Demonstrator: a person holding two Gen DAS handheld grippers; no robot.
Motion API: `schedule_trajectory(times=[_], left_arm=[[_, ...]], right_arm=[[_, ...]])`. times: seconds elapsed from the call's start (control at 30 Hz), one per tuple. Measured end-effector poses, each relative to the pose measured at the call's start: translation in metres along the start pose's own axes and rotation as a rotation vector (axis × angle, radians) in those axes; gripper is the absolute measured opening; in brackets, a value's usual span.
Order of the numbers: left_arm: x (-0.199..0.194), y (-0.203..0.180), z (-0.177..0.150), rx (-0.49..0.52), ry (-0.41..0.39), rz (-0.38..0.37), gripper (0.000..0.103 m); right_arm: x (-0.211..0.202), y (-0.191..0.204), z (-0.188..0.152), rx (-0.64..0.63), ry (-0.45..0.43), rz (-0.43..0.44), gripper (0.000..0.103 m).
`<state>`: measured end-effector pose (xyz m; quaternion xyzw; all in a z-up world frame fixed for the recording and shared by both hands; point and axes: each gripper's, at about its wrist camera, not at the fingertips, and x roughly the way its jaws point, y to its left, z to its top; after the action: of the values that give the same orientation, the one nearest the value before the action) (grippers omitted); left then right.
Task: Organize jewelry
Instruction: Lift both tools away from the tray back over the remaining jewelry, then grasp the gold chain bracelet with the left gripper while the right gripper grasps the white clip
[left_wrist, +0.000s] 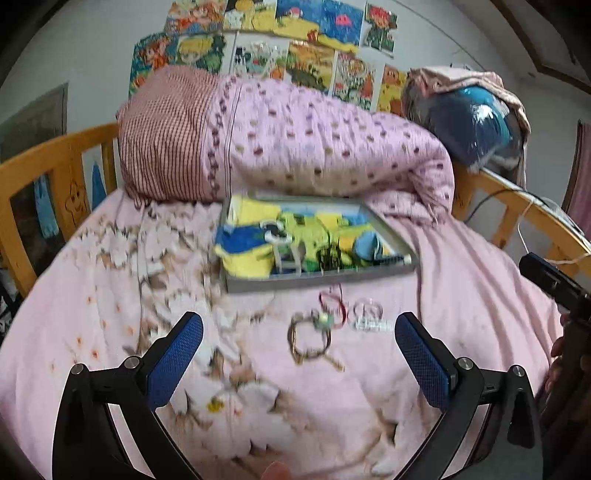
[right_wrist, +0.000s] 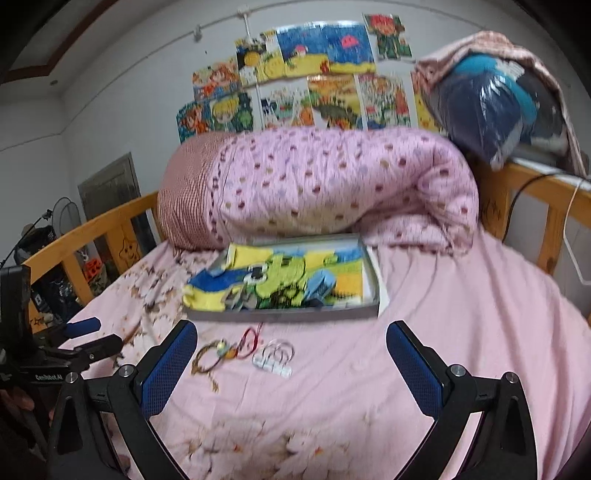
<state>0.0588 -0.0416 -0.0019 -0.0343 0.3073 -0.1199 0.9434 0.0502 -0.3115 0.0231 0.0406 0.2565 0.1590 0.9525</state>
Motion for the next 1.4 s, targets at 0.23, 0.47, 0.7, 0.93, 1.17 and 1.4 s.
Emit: schedule_trajectory(times=[0.23, 0.47, 0.7, 0.93, 1.17, 1.4], left_arm=[[0.012, -0.001, -0.019, 0.034, 0.082, -0.01, 0.102], [0.039, 0.0, -0.028, 0.052, 0.16, -0.056, 0.102], [0.064, 0.005, -0.027, 0.093, 0.205, -0.076, 0.093], [0.09, 0.005, -0.028, 0.109, 0.254, -0.102, 0.063], [0.115, 0.011, -0.029, 0.098, 0.317, -0.097, 0.037], [0.132, 0.014, -0.033, 0.103, 0.37, -0.086, 0.028]], right_arm=[[0.028, -0.003, -0.017, 0.016, 0.148, 0.019, 0.103], [0.051, -0.008, -0.026, 0.002, 0.265, 0.065, 0.103], [0.086, -0.01, -0.029, -0.141, 0.325, 0.079, 0.103], [0.125, -0.007, -0.031, -0.193, 0.33, 0.138, 0.087], [0.158, -0.002, -0.042, -0.229, 0.372, 0.168, 0.058], [0.176, -0.001, -0.051, -0.245, 0.4, 0.178, 0.055]])
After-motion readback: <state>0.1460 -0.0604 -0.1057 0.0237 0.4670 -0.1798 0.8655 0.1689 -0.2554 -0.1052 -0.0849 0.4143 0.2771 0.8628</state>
